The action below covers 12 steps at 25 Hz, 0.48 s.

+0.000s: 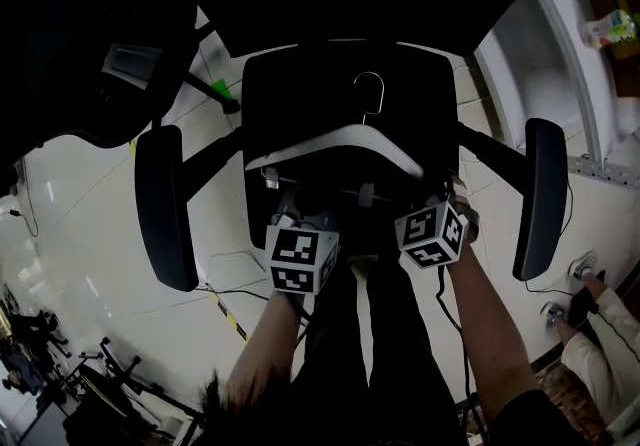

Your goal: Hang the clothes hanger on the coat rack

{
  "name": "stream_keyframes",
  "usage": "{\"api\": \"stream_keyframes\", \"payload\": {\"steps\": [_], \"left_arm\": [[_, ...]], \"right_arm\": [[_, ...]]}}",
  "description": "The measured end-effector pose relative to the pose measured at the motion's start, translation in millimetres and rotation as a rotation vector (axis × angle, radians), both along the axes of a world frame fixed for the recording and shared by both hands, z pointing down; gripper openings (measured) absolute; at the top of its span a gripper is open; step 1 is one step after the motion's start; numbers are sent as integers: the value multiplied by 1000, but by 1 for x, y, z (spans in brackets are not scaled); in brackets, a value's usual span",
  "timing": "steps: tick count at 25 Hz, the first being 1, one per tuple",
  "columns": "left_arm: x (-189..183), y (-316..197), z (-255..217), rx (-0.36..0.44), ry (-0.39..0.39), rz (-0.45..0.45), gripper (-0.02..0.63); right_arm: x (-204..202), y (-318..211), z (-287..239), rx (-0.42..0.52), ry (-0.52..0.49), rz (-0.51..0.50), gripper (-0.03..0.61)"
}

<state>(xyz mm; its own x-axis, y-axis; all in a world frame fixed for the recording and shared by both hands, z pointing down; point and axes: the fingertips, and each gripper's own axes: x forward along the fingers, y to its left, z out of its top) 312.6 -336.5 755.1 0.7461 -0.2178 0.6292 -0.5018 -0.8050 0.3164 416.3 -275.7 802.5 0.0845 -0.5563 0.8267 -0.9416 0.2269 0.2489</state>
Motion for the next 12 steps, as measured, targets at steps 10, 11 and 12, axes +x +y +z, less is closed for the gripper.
{"api": "stream_keyframes", "payload": {"steps": [10, 11, 12], "left_arm": [[-3, -44, -82, 119, 89, -33, 5], [-4, -46, -93, 131, 97, -33, 5], [-5, -47, -103, 141, 104, -32, 5]], "right_arm": [[4, -27, -96, 157, 87, 54, 116], [4, -26, -105, 161, 98, 64, 115], [5, -25, -114, 163, 107, 77, 115]]}}
